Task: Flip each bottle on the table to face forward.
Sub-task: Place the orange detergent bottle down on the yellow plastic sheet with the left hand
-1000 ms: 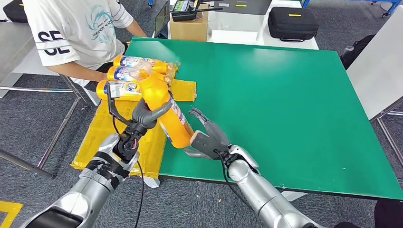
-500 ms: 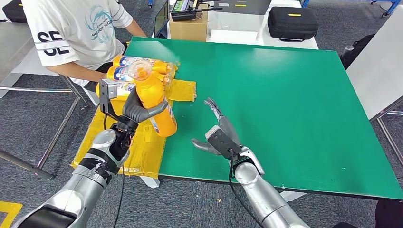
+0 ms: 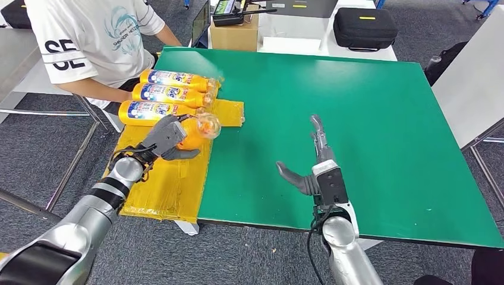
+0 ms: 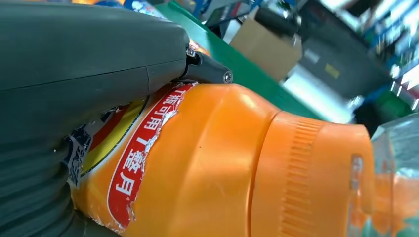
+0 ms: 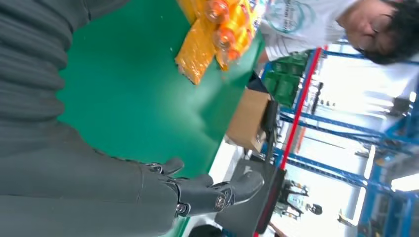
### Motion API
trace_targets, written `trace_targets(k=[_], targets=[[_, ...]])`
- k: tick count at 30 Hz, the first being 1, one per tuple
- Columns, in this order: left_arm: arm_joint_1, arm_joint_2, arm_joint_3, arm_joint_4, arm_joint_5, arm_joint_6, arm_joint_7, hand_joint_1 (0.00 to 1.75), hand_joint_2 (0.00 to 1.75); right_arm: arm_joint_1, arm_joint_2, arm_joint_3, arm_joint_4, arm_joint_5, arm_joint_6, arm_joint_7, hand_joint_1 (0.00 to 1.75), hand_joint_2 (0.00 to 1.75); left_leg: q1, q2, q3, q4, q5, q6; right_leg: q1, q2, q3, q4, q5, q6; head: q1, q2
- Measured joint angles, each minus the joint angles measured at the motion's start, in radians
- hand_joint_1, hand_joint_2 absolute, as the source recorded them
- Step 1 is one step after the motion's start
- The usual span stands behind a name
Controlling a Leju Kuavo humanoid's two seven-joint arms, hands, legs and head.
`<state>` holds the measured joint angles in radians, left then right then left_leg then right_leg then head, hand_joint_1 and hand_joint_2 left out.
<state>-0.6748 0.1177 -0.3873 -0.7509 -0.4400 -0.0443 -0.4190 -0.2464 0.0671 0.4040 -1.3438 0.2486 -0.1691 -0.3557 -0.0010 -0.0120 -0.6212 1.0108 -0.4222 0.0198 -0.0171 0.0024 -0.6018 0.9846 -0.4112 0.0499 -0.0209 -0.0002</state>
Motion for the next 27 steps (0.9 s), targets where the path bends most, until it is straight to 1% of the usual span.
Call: trace_targets(k=[4,7,10,16,19,23,27], targets=[[-0.061,0.062,-0.062,0.094,-0.117,-0.119,-0.06,1.75,1.75,0.021,-0.011,-0.024,-0.041,-0.021,0.011,-0.004,0.0,1.75,0.001,0.001,0.0,0.0,0.0,0.0,0.0,0.001,0.0,0.0,0.0,0.0,0.0,0.0],[-0.092,0.097,-0.102,0.148,-0.146,-0.148,-0.068,1.75,1.75,0.031,-0.018,-0.036,-0.054,-0.03,0.013,-0.005,0.0,1.75,0.001,0.003,0.0,0.0,0.0,0.0,0.0,0.002,-0.001,0.001,0.002,-0.003,0.0,0.0],[-0.11,0.115,-0.124,0.178,-0.148,-0.15,-0.069,1.75,1.75,0.037,-0.023,-0.041,-0.061,-0.033,0.013,-0.005,0.0,1.75,0.001,0.002,0.0,0.0,0.0,0.0,0.0,0.002,-0.001,0.001,0.002,-0.003,0.0,0.0],[-0.125,0.13,-0.155,0.211,-0.168,-0.154,-0.066,1.75,1.75,0.039,-0.027,-0.044,-0.066,-0.035,0.014,-0.006,0.0,1.75,0.0,0.002,0.0,0.0,0.0,0.0,0.0,0.002,-0.001,0.0,0.002,-0.003,0.0,0.0],[-0.13,0.144,-0.177,0.225,-0.189,-0.161,-0.053,1.75,1.75,0.04,-0.029,-0.044,-0.066,-0.036,0.015,-0.006,0.0,1.75,0.0,0.003,0.0,0.0,0.0,0.0,0.0,0.002,-0.001,0.0,0.002,-0.003,0.0,0.0],[-0.131,0.159,-0.202,0.244,-0.209,-0.143,-0.02,1.75,1.75,0.042,-0.031,-0.047,-0.066,-0.036,0.024,-0.006,0.0,1.75,0.0,0.002,0.0,0.0,0.0,0.0,0.0,0.002,-0.001,0.001,0.002,-0.003,0.0,0.0],[-0.127,0.159,-0.221,0.26,-0.226,-0.092,0.04,1.75,1.75,0.05,-0.034,-0.05,-0.066,-0.034,0.032,-0.004,0.0,1.75,0.0,0.002,0.0,0.0,0.0,0.0,0.0,0.002,-0.001,0.0,0.002,-0.003,0.0,0.0]])
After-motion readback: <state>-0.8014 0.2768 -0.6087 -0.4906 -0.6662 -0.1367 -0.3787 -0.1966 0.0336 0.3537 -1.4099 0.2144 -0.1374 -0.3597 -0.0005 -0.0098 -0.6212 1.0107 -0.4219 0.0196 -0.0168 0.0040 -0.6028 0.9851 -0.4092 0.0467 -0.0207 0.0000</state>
